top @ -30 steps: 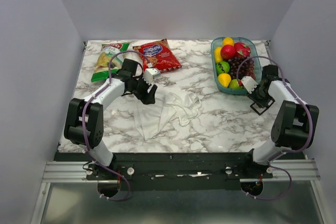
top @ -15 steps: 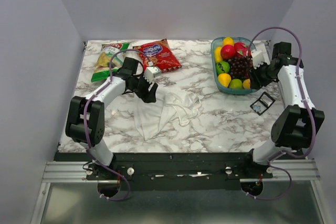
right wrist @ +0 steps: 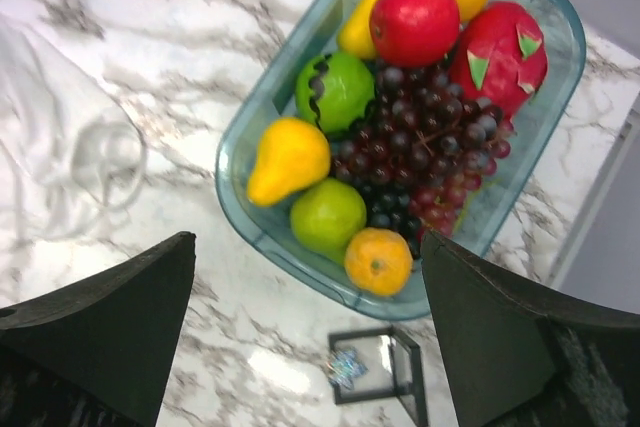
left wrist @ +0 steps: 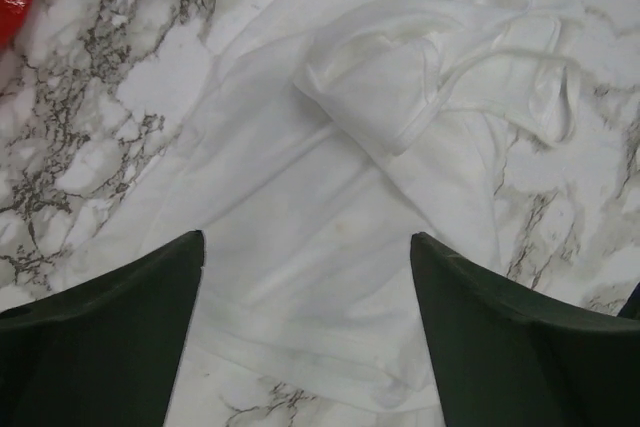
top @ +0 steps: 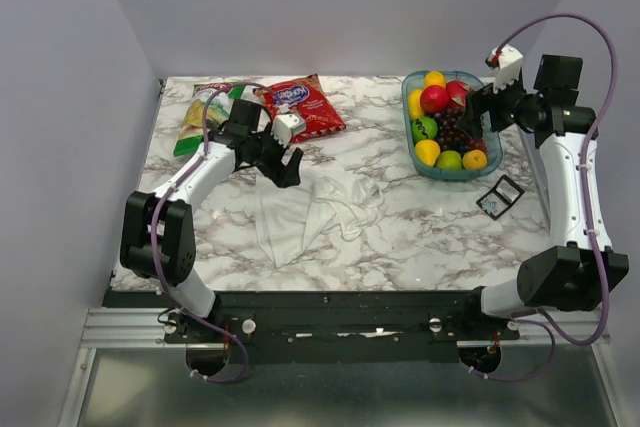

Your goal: Remove the brooch from the garment

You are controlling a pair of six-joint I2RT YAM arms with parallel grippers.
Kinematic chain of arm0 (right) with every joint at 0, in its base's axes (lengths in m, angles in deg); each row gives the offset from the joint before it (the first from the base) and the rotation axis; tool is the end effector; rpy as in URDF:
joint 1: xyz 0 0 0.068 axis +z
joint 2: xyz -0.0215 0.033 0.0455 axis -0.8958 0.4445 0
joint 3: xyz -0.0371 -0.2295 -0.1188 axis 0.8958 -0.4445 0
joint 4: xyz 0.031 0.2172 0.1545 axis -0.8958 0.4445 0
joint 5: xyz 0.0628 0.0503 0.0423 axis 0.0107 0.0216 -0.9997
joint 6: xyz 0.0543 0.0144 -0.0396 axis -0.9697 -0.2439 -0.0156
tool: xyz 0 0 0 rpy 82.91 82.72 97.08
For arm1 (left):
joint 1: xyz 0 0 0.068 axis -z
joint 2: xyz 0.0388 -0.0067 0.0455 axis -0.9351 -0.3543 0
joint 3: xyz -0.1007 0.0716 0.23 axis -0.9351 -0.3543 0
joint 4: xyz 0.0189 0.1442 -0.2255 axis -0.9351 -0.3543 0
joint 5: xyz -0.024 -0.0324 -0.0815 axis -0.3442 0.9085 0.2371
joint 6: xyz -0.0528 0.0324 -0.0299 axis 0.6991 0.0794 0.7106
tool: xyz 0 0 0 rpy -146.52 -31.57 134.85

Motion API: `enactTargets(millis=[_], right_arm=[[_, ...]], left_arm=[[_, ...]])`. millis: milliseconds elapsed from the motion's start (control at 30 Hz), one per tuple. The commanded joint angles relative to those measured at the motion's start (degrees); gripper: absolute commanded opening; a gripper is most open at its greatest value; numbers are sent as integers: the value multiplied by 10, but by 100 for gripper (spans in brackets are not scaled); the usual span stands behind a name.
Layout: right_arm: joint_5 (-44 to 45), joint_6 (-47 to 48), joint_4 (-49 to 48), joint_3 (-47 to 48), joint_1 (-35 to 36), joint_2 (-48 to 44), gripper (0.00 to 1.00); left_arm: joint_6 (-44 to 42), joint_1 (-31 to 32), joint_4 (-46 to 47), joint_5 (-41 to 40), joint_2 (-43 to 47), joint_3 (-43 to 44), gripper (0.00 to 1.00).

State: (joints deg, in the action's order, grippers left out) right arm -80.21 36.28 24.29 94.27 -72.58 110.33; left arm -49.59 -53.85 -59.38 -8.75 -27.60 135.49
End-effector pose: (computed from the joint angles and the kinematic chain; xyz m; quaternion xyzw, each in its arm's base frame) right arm 0.3239 -0.0224 0.3773 -0.2718 0.8345 0.0864 0.4714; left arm 0.3369 -0.1253 0.2137 0.3699 0.8382 -0.2661 0.2996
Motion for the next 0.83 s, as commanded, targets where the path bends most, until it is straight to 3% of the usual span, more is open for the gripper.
enactTargets(millis=[0,167,333,433,533,700,800], right_arm=[[60,-172,-81,71,35,20,100],[125,-244,-72,186,56,81,100],[128,-265,-45,327,69,135,100],[110,-277,-60,348,69,151,100],[87,-274,-70,387,69,175,100],[130,-260,-75,438,69,204,100],[135,-253,-73,443,69,208,100]], left_arm=[[83,-5,8,-93,25,82,99],[130,-53,-36,-119,8,176,99],[192,-139,-31,-123,-9,280,99],[209,-177,-19,-149,-22,330,99],[208,-193,-9,-157,-31,368,99],[146,-197,-71,-170,-70,447,99],[148,-197,-87,-218,-93,473,99]])
